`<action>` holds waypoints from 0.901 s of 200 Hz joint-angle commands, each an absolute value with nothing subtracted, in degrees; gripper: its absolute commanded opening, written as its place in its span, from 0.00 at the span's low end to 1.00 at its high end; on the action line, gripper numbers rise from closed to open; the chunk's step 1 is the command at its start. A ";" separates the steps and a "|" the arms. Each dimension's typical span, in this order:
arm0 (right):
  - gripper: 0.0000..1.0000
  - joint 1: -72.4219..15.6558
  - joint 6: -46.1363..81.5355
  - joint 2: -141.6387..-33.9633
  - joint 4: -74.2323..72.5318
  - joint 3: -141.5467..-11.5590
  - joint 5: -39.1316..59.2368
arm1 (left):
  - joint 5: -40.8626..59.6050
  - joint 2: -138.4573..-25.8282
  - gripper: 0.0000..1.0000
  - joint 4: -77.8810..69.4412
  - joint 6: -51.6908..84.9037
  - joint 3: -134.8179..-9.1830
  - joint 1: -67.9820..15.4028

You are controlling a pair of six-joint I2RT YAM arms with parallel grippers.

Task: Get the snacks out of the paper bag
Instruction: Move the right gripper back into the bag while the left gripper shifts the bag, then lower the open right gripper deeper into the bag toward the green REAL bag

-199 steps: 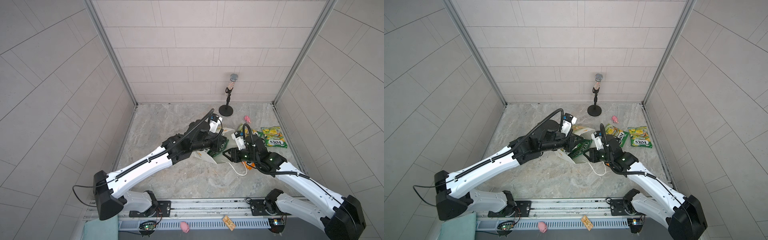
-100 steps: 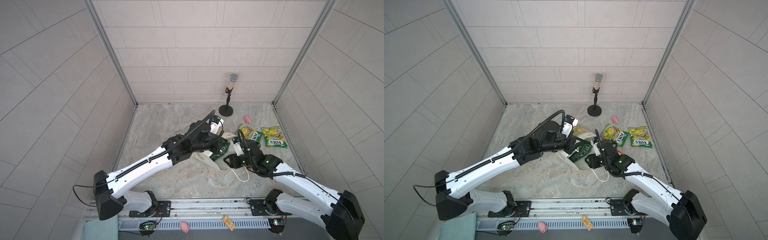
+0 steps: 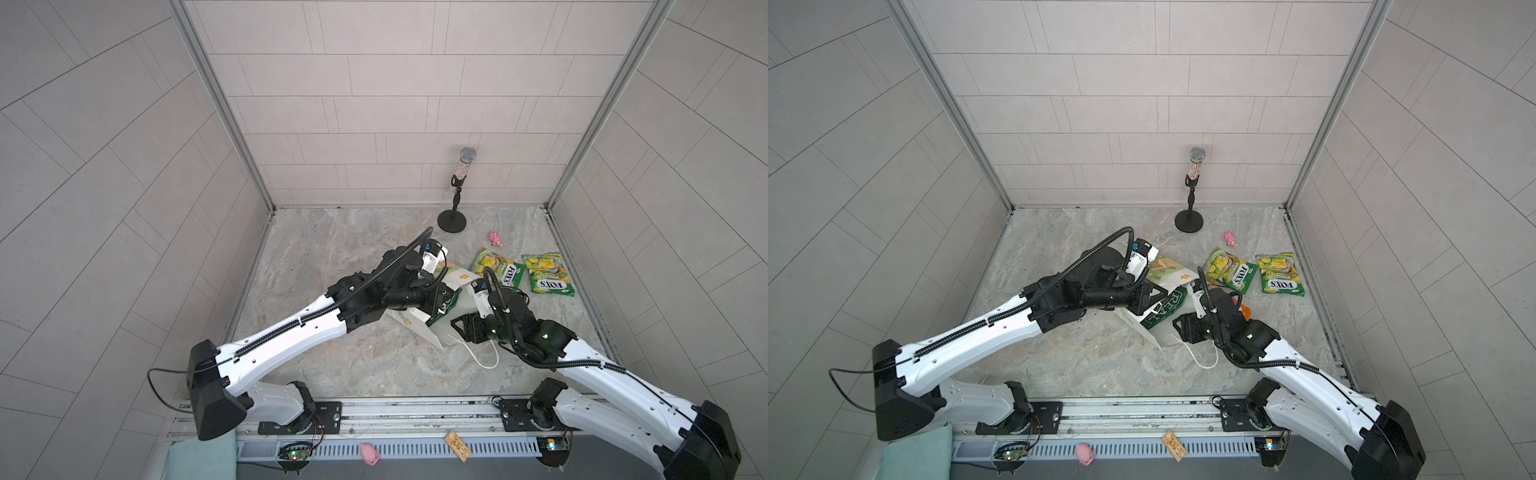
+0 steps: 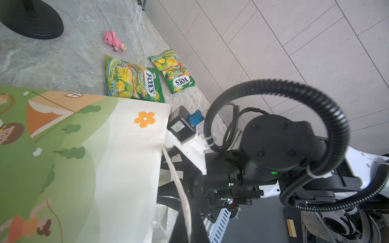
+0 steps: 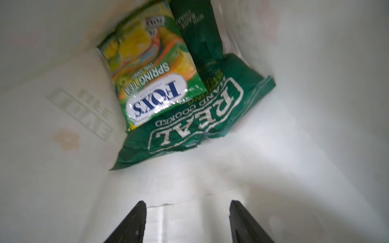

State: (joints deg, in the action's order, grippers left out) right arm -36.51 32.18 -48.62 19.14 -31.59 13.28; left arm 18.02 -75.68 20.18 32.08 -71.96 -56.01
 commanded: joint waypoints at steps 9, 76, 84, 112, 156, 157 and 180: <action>0.61 -37.50 40.53 -45.85 10.87 -28.77 16.26 | 17.23 -76.00 0.00 18.08 33.37 -71.33 -56.34; 0.48 -41.27 52.78 -47.65 -5.44 -21.86 13.27 | 15.08 -77.07 0.00 14.51 35.41 -70.64 -56.43; 0.45 -41.96 53.48 -48.75 -7.45 -21.67 13.10 | 14.82 -77.21 0.00 14.37 35.58 -70.63 -56.38; 0.40 -44.66 55.12 -52.16 -11.98 -22.10 11.63 | 13.81 -77.40 0.00 13.90 35.79 -70.57 -56.43; 0.34 -45.36 60.67 -55.22 -16.47 -20.70 6.29 | 13.14 -77.34 0.00 13.36 35.94 -70.33 -56.43; 0.34 -45.35 60.79 -55.34 -16.72 -20.68 6.18 | 13.12 -77.34 0.00 13.36 35.94 -70.32 -56.43; 0.34 -45.51 63.87 -57.33 -18.24 -20.92 4.17 | 13.12 -77.30 0.00 12.92 36.12 -70.19 -56.43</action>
